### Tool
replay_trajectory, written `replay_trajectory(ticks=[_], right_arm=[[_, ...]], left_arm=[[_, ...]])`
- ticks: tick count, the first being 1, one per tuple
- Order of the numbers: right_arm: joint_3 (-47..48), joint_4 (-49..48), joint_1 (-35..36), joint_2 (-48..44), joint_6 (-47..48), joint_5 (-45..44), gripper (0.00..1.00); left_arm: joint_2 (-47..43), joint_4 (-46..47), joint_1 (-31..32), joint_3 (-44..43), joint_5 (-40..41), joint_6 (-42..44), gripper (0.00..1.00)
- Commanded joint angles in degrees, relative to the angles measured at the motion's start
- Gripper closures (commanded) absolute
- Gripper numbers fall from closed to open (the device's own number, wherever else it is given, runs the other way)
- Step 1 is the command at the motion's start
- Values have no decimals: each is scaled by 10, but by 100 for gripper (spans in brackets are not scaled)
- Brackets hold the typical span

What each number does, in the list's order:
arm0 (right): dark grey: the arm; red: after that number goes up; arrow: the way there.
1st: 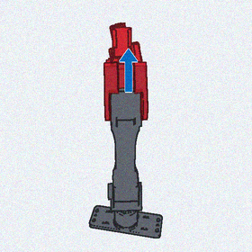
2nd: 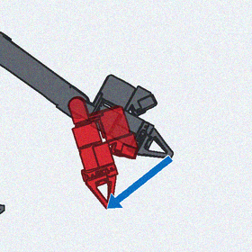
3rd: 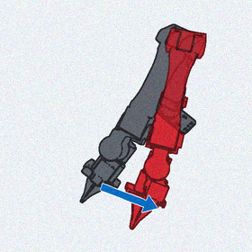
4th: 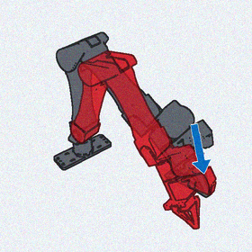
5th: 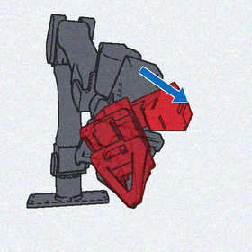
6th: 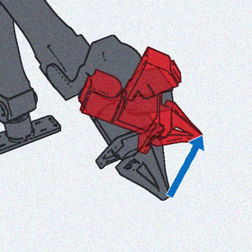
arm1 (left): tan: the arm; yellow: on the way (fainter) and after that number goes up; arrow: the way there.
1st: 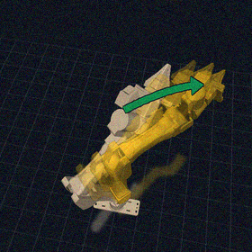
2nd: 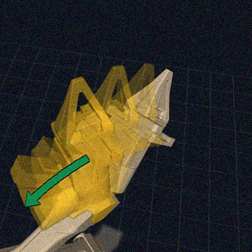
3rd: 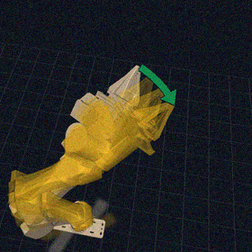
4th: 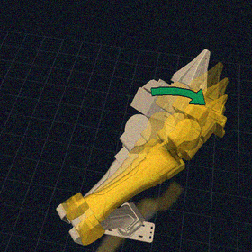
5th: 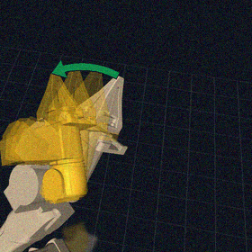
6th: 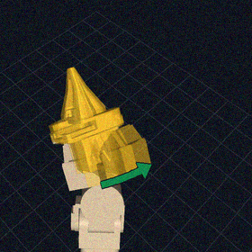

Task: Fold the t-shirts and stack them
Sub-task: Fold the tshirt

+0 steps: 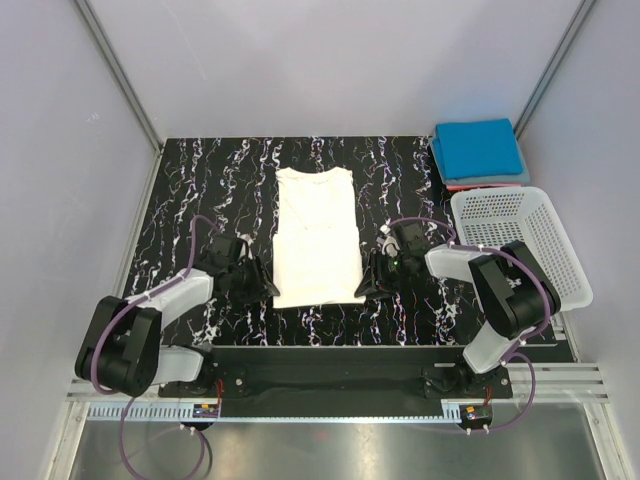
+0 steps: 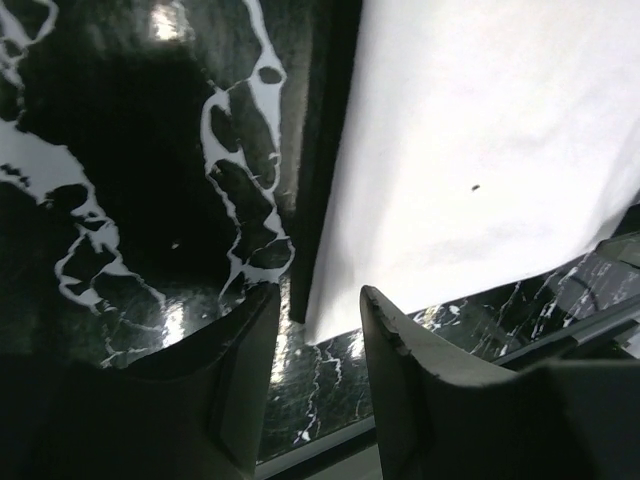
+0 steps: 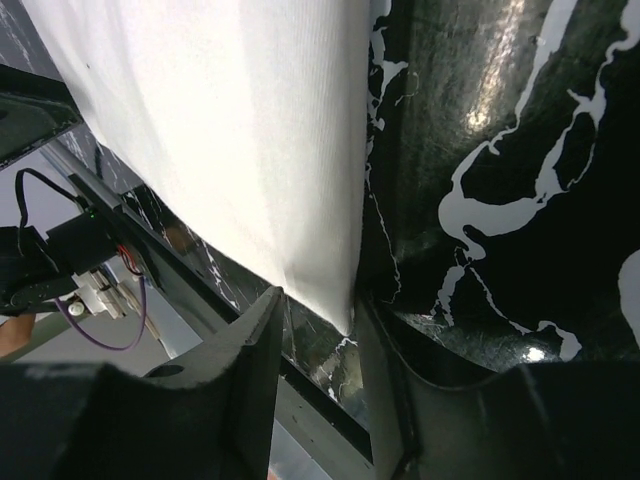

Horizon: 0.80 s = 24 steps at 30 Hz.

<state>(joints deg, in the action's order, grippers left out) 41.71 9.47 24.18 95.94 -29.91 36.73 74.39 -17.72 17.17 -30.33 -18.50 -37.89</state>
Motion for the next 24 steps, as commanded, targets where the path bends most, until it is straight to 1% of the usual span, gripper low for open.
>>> replay_trajectory(ticks=[1,6,14,17,18,19,21,22,23,24], right_arm=[[-36,-3,0,8,-11,-64,57],[-52,-24,0,10,-29,-67,56],[-49,-17,0,26,-30,-83,56],[-45,-16,1,31,-30,-85,58],[-44,-14,1,30,-30,-86,60],[-44,-14,1,31,-30,-86,70],[-47,-10,0,29,-33,-90,85],[-51,-9,0,26,-37,-98,95],[-53,-12,0,18,-39,-101,99],[-63,-14,1,14,-43,-104,100]], left_arm=[[26,37,3,27,-8,-6,55],[37,46,4,36,-8,-7,55],[46,51,8,43,-1,-4,55],[53,53,8,47,2,-3,57],[55,56,8,49,0,-4,63],[57,60,8,51,0,-5,64],[58,59,8,52,3,-6,68],[57,52,8,52,5,-8,70],[50,47,8,49,14,-8,69],[45,38,8,49,18,-7,66]])
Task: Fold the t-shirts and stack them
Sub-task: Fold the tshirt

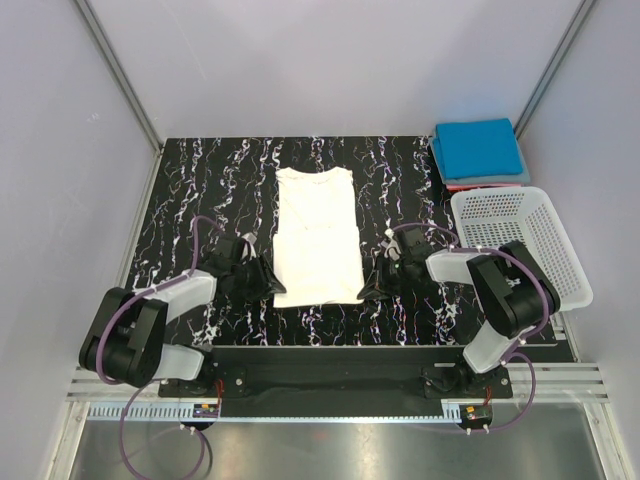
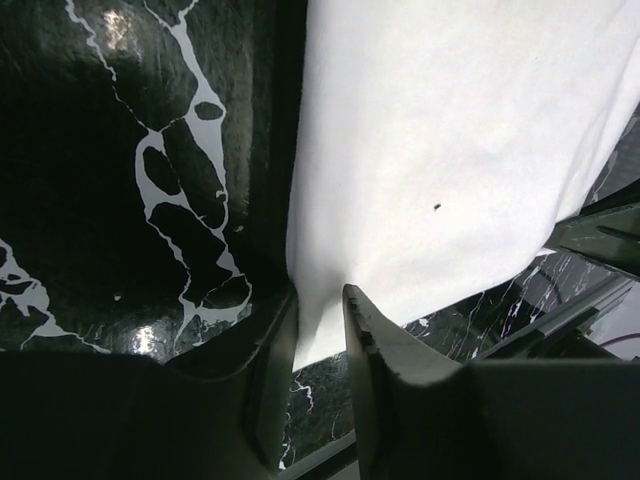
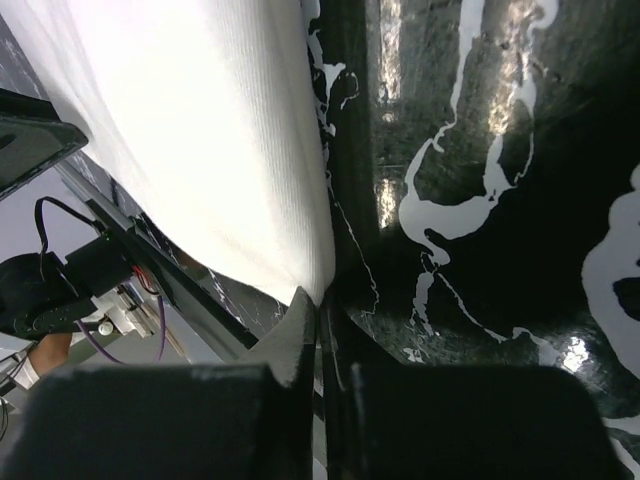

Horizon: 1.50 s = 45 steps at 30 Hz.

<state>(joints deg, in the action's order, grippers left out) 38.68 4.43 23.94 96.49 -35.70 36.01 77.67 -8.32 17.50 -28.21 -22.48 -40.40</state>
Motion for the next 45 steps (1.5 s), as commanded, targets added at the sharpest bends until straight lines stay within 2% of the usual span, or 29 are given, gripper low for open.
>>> replay_trajectory(ticks=[1,3,7,10,15,20,25,31,34,35,37,39,45], right_arm=[[-38,32,2,4,9,-102,100],[-53,23,2,-9,2,-110,100],[-64,20,2,-28,-12,-127,100],[-67,20,2,-31,-16,-129,100],[-69,20,2,-32,-16,-132,100],[-70,20,2,-34,-16,-130,100],[-74,20,2,-38,-18,-132,100],[-78,19,2,-41,-21,-132,100],[-85,16,2,-48,-24,-128,100],[-92,13,2,-50,-25,-126,100],[-100,10,2,-60,-31,-121,100],[-111,12,2,-71,-36,-118,100],[-132,71,3,-154,-38,-123,100]], left_arm=[[6,-60,4,29,61,18,59],[-13,-65,6,32,67,16,51],[-16,-48,8,45,52,4,46],[-5,-38,11,54,46,0,47],[-27,-35,19,69,57,-13,58],[-3,-25,19,78,54,-16,61],[-1,-23,28,89,67,-25,57],[-15,-39,48,92,90,-37,58],[-18,-36,59,98,90,-43,65],[-18,-33,61,103,85,-45,73],[-22,-20,62,108,74,-52,82],[-30,-15,67,110,60,-57,100],[-133,-99,78,85,53,-64,100]])
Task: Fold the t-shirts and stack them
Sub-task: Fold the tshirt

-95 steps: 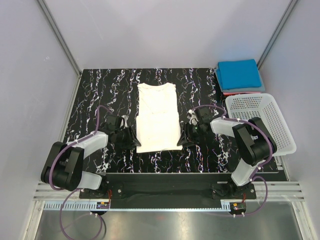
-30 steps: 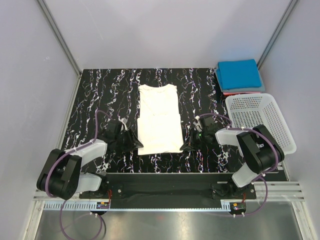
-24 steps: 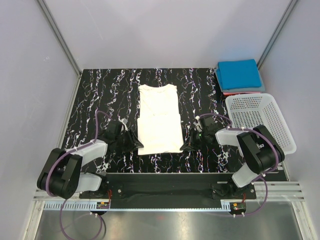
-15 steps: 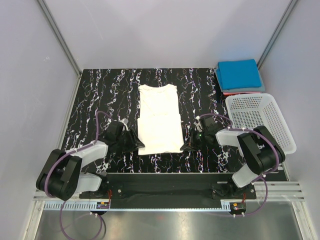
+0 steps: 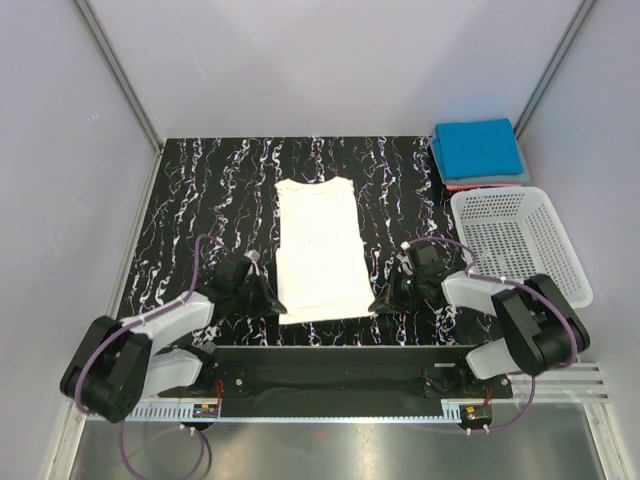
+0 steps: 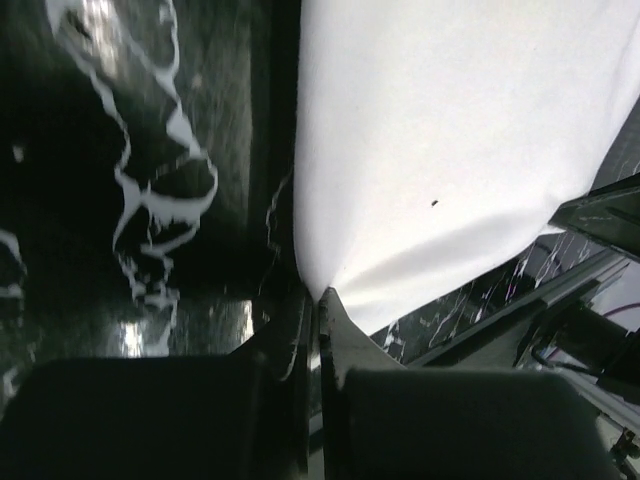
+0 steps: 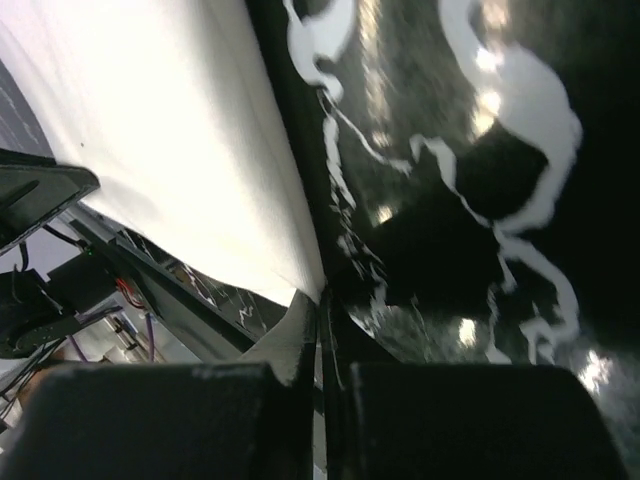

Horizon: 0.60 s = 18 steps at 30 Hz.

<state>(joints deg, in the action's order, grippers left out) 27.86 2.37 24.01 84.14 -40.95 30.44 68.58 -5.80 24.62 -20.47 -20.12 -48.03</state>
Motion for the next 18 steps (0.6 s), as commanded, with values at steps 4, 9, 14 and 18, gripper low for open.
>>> replay_trajectory(ticks=[4,9,14,18], right_arm=[[-33,138,9,-122,-9,-61,100],[-25,185,19,-192,-14,-63,100],[-7,214,25,-243,-23,-69,100],[9,219,26,-253,-24,-77,100]], left_arm=[[-92,-170,17,-21,9,-2,100],[-109,-200,24,-50,-6,-2,100],[-104,-188,24,-70,-30,-13,100],[-86,-201,24,-106,-21,-7,100]])
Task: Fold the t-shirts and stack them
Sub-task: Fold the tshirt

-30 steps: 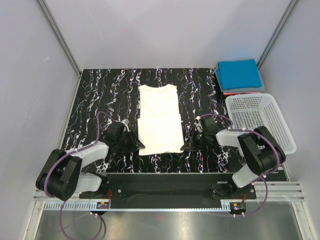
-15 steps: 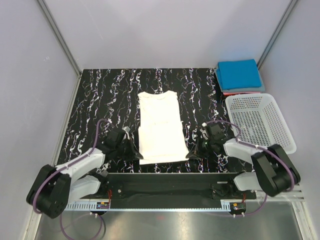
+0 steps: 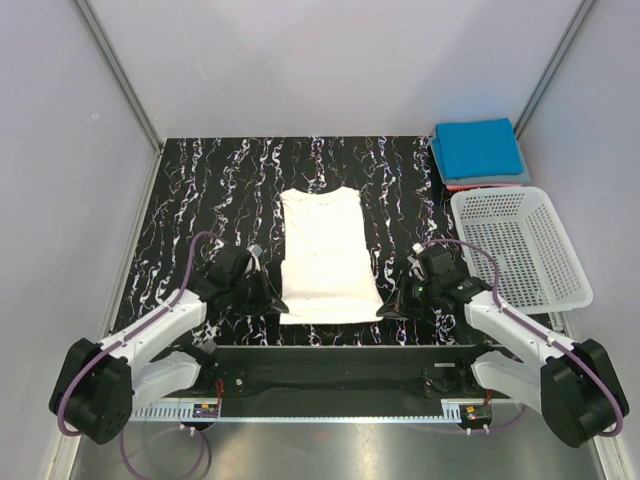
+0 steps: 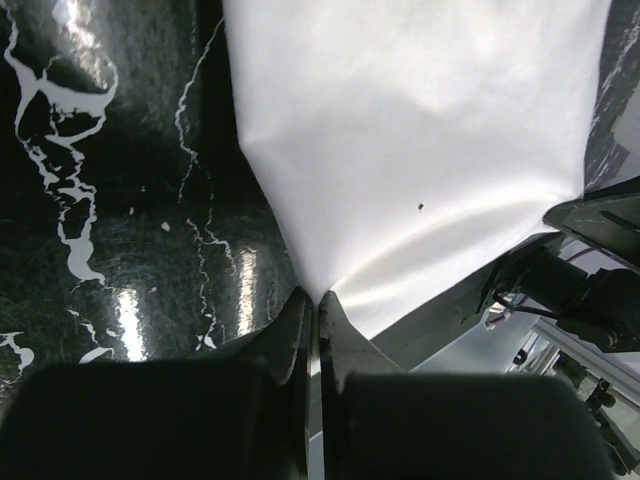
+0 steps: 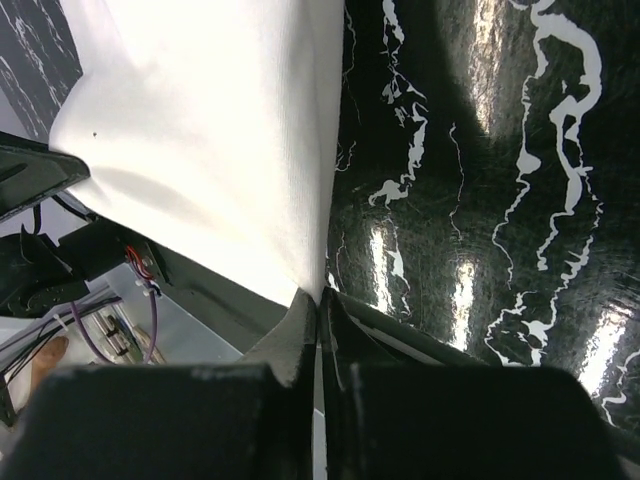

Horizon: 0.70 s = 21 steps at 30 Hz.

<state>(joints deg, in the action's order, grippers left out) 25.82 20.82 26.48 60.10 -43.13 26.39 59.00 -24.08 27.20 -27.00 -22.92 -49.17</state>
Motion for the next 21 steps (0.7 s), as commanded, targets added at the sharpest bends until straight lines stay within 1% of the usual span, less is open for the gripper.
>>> replay_trajectory(ticks=[1,6,7,10,12,13,14,15,16,17,21], right_arm=[[34,37,2,-12,-2,-39,100],[91,63,2,-2,-4,-71,100],[103,76,1,5,-3,-73,100],[159,89,1,28,9,-80,100],[214,97,-5,50,29,-90,100],[232,105,-7,79,36,-93,100],[270,107,-14,96,51,-92,100],[288,107,-20,112,58,-88,100],[307,107,-24,144,65,-84,100],[344,109,-28,160,77,-77,100],[442,123,-57,251,107,-82,100]], left_arm=[[15,-20,-2,-58,9,6,100],[52,-33,-7,-109,25,6,100],[61,-39,-11,-132,26,11,100],[85,-52,-33,-181,24,23,100],[109,-62,-48,-211,24,32,100],[118,-65,-51,-243,26,35,100],[129,-69,-57,-261,22,37,100],[151,-70,-60,-278,22,42,100],[164,-74,-66,-315,21,46,100],[175,-82,-70,-336,19,50,100],[251,-91,-100,-428,17,61,100]])
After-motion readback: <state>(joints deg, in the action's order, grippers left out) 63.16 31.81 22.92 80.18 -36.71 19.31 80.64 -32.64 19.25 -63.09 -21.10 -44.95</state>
